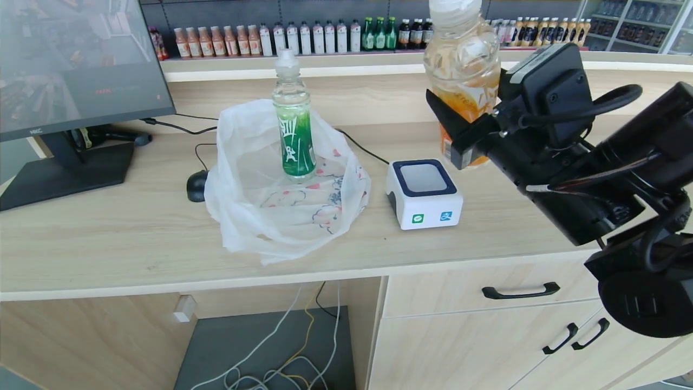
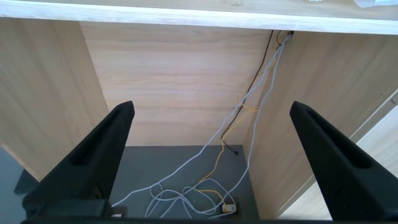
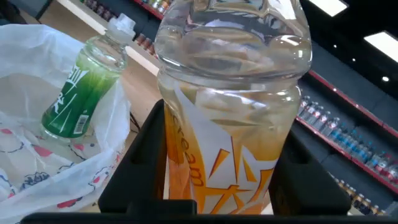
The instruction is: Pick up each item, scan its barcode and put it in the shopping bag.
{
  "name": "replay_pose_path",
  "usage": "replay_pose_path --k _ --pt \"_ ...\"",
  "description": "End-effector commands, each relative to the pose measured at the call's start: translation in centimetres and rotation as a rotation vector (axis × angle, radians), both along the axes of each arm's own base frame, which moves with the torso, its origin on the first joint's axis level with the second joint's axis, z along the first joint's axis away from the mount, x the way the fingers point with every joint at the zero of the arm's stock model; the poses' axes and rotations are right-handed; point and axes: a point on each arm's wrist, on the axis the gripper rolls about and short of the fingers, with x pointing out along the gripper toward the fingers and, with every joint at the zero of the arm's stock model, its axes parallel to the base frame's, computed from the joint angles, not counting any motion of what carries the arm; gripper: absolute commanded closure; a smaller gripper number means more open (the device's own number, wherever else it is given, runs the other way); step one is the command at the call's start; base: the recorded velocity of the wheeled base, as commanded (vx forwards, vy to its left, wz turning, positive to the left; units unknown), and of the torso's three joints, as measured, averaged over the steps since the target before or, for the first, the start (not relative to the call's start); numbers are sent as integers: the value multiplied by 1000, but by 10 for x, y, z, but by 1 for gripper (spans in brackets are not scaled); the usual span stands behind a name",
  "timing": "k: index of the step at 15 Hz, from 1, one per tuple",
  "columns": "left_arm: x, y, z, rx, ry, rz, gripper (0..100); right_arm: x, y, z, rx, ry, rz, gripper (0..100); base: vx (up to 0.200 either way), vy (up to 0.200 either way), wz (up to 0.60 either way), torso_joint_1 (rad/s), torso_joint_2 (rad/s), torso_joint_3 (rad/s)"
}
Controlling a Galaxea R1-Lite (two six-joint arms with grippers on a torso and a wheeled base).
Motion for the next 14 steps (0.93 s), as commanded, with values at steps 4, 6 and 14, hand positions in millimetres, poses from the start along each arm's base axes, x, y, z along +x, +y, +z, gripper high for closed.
replay_pose_path --k 4,6,14 --pt "0 0 0 1 -1 2 0 2 5 -13 -152 -59 65 100 0 0 0 0 0 0" --pt "0 0 0 -1 -1 0 0 2 6 -14 -200 -90 93 100 0 0 0 0 0 0" --pt "0 0 0 -1 -1 0 0 21 -13 -14 -322 -170 192 100 0 0 0 0 0 0"
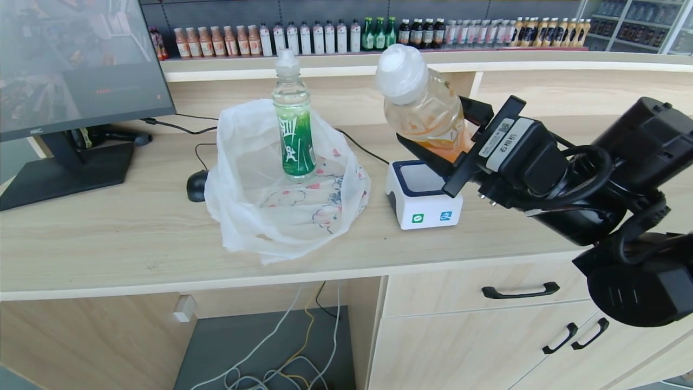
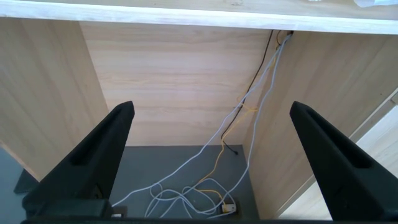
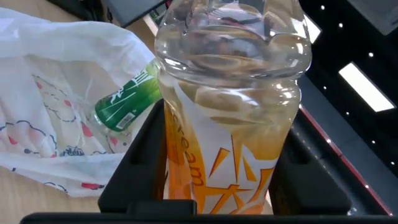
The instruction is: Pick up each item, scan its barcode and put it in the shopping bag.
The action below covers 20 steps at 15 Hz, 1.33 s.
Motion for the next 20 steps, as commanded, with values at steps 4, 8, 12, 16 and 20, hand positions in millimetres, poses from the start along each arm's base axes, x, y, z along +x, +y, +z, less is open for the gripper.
replay_pose_path --k 4,8,12,16,20 --pt "0 0 0 0 -1 1 0 17 -14 15 -43 -71 62 100 0 0 0 0 0 0" --pt "0 0 0 0 -1 1 0 29 -10 1 -126 -98 152 100 0 0 0 0 0 0" --pt "0 0 0 0 -1 1 0 34 -7 -9 -176 -112 213 100 0 0 0 0 0 0" --pt "0 0 0 1 -1 1 0 38 -7 -13 -186 -113 222 100 0 0 0 0 0 0" --pt "0 0 0 1 -1 2 0 45 -18 -10 -191 -129 196 100 0 0 0 0 0 0"
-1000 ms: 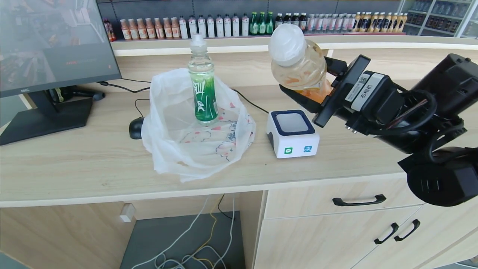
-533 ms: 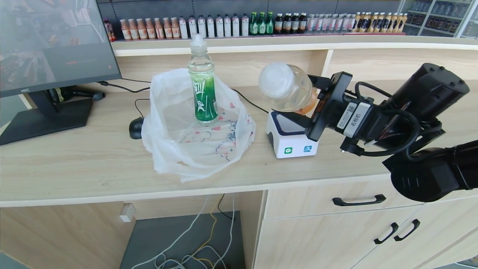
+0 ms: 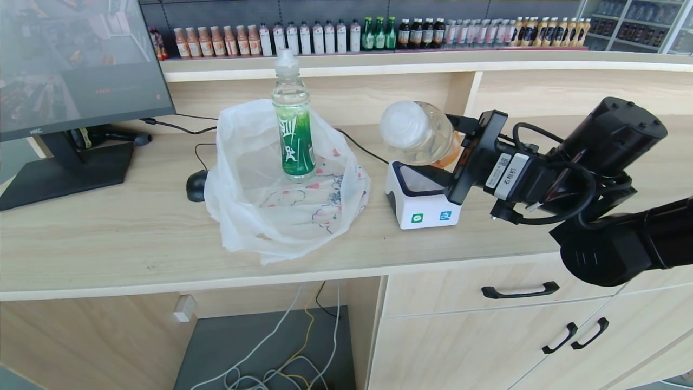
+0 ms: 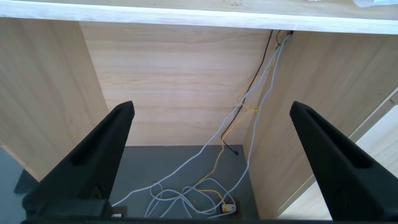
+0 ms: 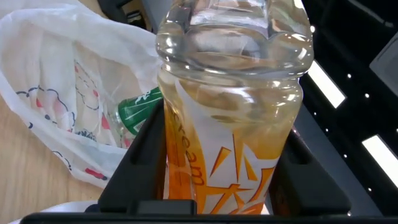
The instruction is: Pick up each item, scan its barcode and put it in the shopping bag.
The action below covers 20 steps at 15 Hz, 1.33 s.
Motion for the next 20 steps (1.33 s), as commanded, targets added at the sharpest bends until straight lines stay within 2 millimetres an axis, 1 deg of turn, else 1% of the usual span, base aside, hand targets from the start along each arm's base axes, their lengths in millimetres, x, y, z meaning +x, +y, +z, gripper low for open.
replay_pose_path --k 1,6,19,20 --pt "0 0 0 1 -1 1 0 2 -1 0 0 -1 -2 100 0 0 0 0 0 0" --pt "0 0 0 1 -1 1 0 10 1 -5 -4 5 -6 100 0 0 0 0 0 0" --pt "0 0 0 0 -1 2 0 11 0 -7 -2 20 -14 100 0 0 0 0 0 0" --pt "0 0 0 1 -1 1 0 9 0 -5 0 18 -13 100 0 0 0 0 0 0"
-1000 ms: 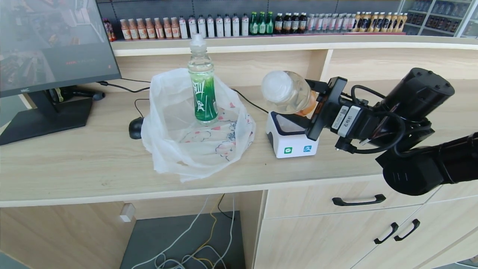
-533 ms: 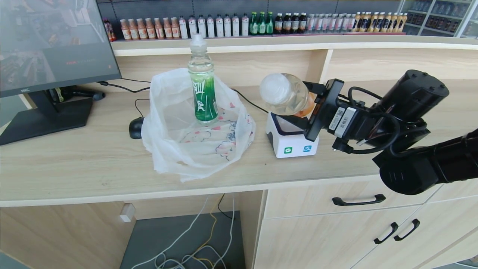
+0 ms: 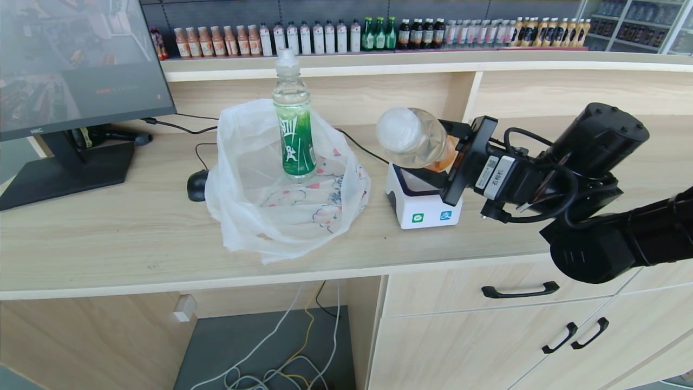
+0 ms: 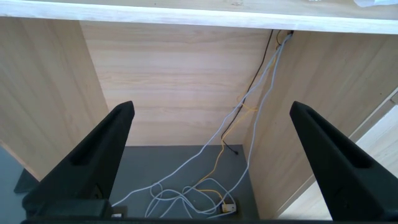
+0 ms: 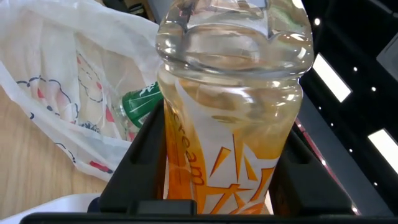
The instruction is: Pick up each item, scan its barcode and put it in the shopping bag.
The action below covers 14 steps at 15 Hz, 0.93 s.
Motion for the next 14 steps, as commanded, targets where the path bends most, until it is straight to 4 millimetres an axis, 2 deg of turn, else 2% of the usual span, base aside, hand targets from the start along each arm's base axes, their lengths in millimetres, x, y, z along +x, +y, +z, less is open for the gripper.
replay_pose_path --k 1,6,9,12,14 --pt "0 0 0 1 -1 2 0 -3 -1 4 5 -8 1 100 0 0 0 0 0 0" --pt "0 0 0 1 -1 0 0 -11 -4 8 34 39 -12 100 0 0 0 0 0 0" --pt "0 0 0 0 -1 0 0 -25 -7 10 83 125 -33 100 0 0 0 0 0 0" --pt "0 0 0 0 -1 0 0 -41 8 25 224 231 -39 100 0 0 0 0 0 0" --pt "0 0 0 1 -1 2 0 -50 21 26 303 280 -37 100 0 0 0 0 0 0"
